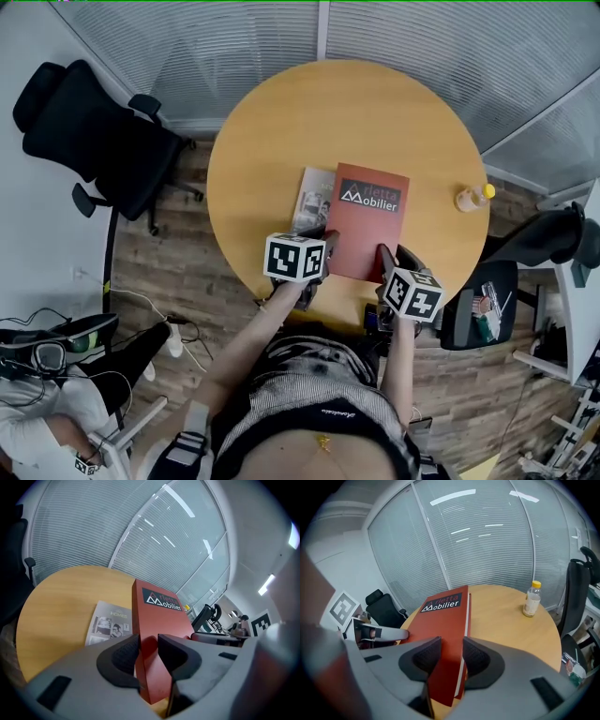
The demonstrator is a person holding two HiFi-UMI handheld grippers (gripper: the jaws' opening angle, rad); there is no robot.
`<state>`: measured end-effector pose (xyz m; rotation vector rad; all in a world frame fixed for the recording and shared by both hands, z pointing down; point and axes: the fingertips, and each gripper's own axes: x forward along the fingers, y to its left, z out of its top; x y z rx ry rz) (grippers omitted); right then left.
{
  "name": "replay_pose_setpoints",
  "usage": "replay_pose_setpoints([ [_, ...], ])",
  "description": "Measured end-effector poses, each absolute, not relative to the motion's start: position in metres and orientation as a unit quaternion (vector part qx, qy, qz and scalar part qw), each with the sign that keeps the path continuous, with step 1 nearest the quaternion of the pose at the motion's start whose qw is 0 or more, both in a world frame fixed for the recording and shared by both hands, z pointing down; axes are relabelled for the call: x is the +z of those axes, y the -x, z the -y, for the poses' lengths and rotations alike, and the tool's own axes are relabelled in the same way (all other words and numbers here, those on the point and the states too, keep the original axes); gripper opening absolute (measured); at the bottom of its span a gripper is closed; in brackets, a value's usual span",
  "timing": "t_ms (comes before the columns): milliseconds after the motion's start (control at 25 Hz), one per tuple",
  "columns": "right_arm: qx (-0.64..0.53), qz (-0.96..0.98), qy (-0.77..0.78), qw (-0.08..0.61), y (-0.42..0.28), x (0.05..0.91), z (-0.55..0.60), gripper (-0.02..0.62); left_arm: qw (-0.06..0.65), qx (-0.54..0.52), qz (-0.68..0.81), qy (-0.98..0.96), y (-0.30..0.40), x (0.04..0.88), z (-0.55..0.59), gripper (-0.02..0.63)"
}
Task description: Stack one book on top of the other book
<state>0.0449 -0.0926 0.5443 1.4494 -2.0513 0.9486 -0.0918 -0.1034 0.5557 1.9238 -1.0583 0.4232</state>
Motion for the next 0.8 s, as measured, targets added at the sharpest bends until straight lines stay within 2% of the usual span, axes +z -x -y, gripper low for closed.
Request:
replay_pose_setpoints([
  [400, 0.364, 0.743, -0.524, 0.205, -0.011, 0.565, 0.093, 0.152, 0.438, 0.194, 0.429, -0.766, 0.125, 0.571, 0.105, 0.12],
  [560, 0.354, 0.743, -0.527, 0.212, 0.023, 0.567, 0.087, 0.152, 0.437, 0.194, 0.429, -0.766, 0.159, 0.576, 0.1, 0.12],
  [800, 0.37, 0.744, -0.519, 0.204, 0.03, 0.575, 0.095, 0.152, 0.445, 0.193, 0.428, -0.763, 0.167, 0.583, 0.106, 0.12],
])
